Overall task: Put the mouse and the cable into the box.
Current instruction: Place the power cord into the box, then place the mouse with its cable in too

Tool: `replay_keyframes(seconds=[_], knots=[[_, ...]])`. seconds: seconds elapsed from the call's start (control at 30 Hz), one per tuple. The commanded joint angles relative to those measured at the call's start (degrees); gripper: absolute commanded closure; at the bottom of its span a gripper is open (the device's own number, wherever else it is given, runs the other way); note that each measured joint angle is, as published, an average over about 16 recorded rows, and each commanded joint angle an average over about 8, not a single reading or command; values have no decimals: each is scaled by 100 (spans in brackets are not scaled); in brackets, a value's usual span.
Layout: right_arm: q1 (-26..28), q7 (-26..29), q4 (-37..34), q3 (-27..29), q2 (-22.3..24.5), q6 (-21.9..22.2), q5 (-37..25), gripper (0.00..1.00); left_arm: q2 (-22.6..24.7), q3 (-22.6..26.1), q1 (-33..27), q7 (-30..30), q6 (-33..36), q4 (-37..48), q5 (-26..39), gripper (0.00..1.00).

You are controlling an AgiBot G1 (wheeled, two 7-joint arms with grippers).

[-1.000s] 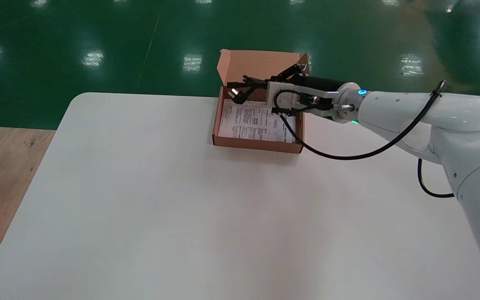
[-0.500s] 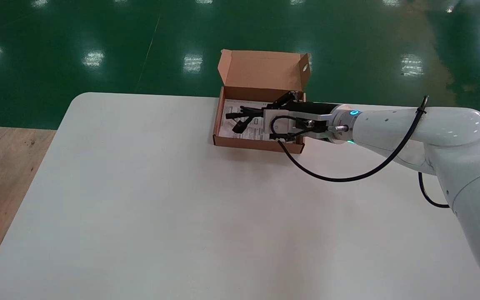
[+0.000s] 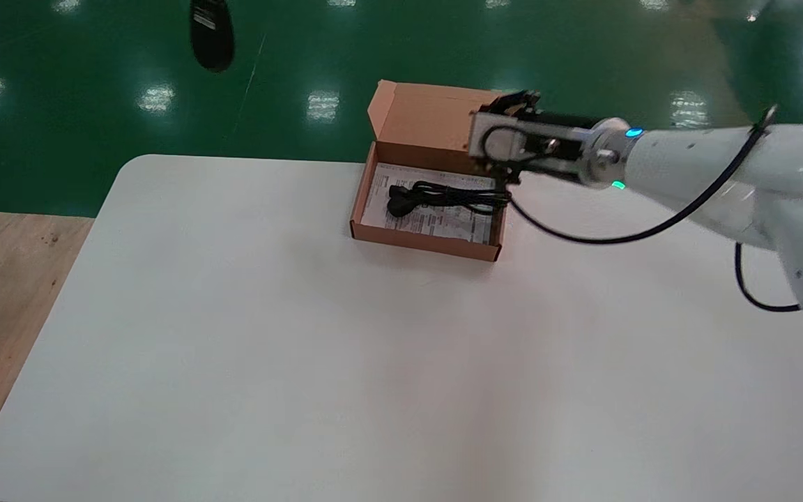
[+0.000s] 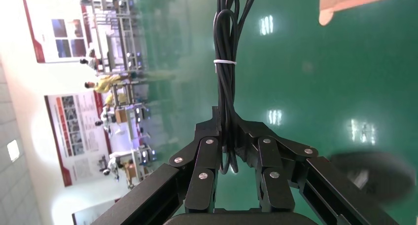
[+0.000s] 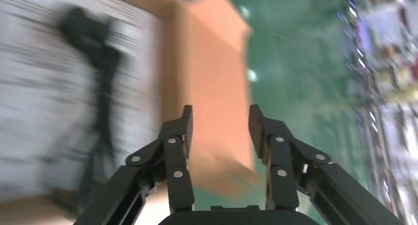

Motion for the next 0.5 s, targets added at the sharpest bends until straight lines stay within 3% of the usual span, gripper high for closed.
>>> replay_keyframes(seconds=[0.03, 0.2, 0.5], knots=[[205, 98, -148, 49, 58, 67, 95, 0, 135, -56, 156, 38, -226, 3, -76, 100], [657, 129, -395, 142, 518, 84, 199, 0, 322, -240, 679, 35, -453, -386, -414, 100], [1066, -75, -632, 152, 1340, 199, 183, 0, 387, -181, 1591, -175, -63, -1371, -1032, 100]])
